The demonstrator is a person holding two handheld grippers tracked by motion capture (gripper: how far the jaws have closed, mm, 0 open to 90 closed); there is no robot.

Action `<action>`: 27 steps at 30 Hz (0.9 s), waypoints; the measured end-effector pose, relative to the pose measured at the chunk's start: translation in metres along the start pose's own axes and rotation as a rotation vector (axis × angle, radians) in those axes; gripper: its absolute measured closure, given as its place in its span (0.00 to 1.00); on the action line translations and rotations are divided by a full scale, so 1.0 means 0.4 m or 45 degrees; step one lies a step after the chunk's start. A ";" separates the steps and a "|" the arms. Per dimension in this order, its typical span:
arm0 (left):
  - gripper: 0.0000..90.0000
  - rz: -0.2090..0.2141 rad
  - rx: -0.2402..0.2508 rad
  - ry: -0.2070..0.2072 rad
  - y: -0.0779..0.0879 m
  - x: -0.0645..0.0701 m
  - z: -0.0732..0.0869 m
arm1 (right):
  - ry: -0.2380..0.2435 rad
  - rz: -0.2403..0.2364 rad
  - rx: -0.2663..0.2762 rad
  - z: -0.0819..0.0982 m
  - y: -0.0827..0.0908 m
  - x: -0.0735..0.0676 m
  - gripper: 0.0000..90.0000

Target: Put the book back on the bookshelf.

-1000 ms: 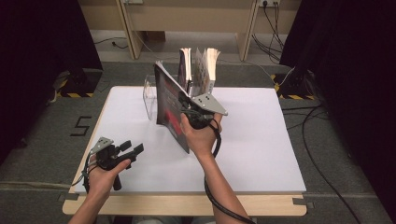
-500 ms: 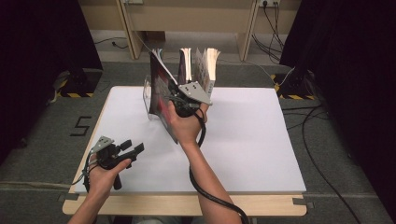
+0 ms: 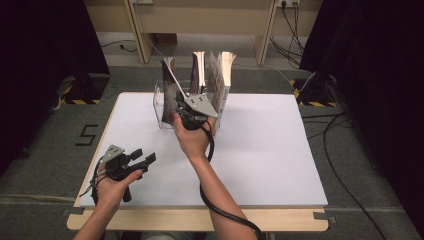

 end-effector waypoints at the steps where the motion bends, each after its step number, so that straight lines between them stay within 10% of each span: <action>1: 0.40 0.001 -0.001 -0.005 -0.001 0.001 0.000 | 0.000 -0.014 -0.012 0.003 0.002 0.001 0.80; 27: 0.39 0.037 0.010 -0.074 -0.023 0.045 -0.010 | 0.077 -0.118 -0.065 0.032 0.092 0.022 0.59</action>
Point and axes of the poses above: each handheld gripper's, and its own axes: y roughly backward along the jaws, z roughly out of its underside, x roughly to its right, the point moved 6 cm from there along -y, roughly forward along the jaws, and after that the axes turned 8 degrees about x, right-handed, at the moved point
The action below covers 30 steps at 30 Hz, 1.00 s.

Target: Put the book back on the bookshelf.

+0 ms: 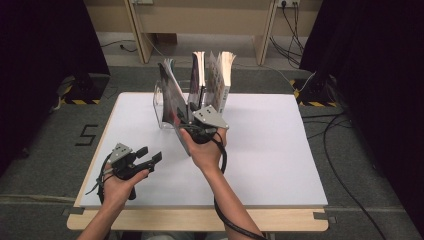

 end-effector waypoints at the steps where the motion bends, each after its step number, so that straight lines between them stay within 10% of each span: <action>1: 0.39 0.000 0.000 -0.002 -0.001 0.002 -0.001 | 0.003 -0.001 0.004 0.000 0.003 0.000 0.59; 13: 0.37 0.046 0.012 -0.054 -0.025 0.046 -0.015 | -0.024 -0.037 0.047 0.010 0.080 0.002 0.57; 30: 0.37 0.099 0.090 -0.113 -0.059 0.113 -0.056 | -0.025 0.077 0.031 0.076 0.167 0.077 0.57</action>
Point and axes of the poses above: each handheld gripper's, and its own axes: y roughly backward along the jaws, z roughly out of its underside, x roughly to its right, the point moved 6 cm from there along -y, roughly forward along the jaws, and after that the axes turned 8 degrees about x, right-handed, at the moved point
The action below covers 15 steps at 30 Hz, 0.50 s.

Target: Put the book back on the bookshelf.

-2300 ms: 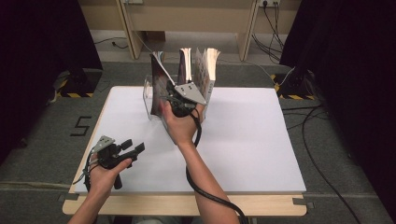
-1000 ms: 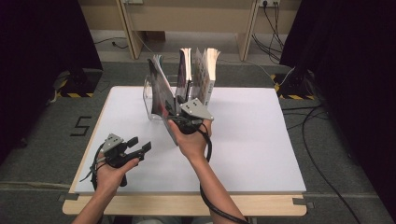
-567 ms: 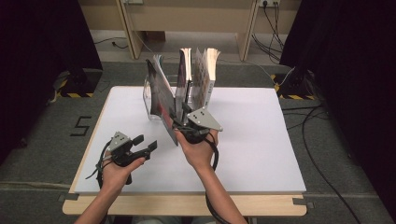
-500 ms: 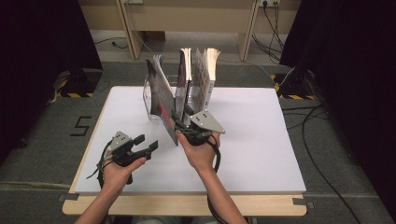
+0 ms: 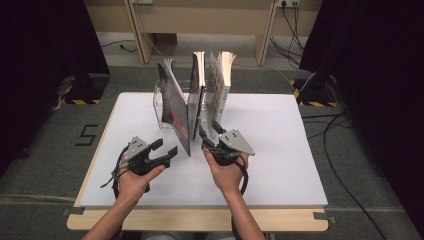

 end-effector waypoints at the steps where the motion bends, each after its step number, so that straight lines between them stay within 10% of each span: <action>1: 0.37 0.000 0.000 0.000 0.000 0.000 0.000 | 0.000 0.000 0.000 0.000 0.000 0.000 0.57; 15: 0.35 0.009 0.042 -0.016 -0.031 0.026 -0.030 | 0.014 0.075 -0.024 0.032 0.018 0.047 0.57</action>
Point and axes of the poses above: each handheld gripper's, and its own axes: y roughly backward along the jaws, z roughly out of its underside, x roughly to its right, the point moved 6 cm from there along -y, roughly forward along the jaws, and after that the axes turned 8 degrees about x, right-handed, at the moved point
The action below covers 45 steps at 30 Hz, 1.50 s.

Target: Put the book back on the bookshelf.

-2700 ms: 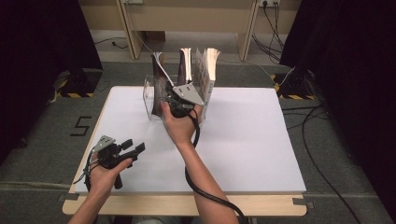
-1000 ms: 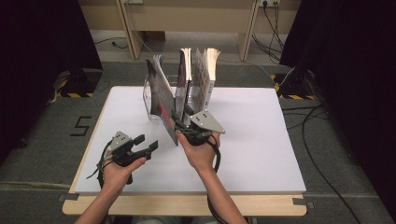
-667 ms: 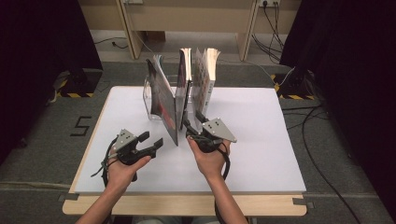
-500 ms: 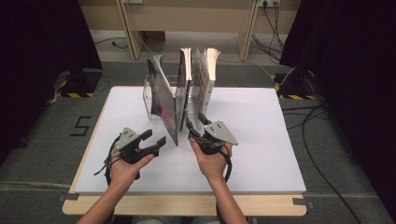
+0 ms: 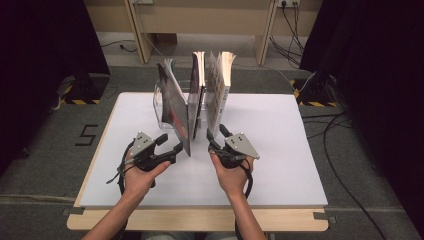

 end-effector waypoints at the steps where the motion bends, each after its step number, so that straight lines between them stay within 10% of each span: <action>1: 0.35 -0.001 0.004 0.001 -0.003 0.001 -0.001 | -0.001 0.002 0.003 -0.003 -0.002 0.003 0.57; 45: 0.38 -0.175 0.056 -0.122 -0.130 0.029 -0.025 | -0.027 0.055 0.038 -0.023 0.008 0.047 0.57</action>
Point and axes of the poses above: each handheld gripper's, and its own axes: y roughly backward along the jaws, z roughly out of its underside, x roughly to its right, the point moved 6 cm from there along -y, roughly forward along the jaws, and after that the axes turned 8 degrees about x, right-handed, at the moved point
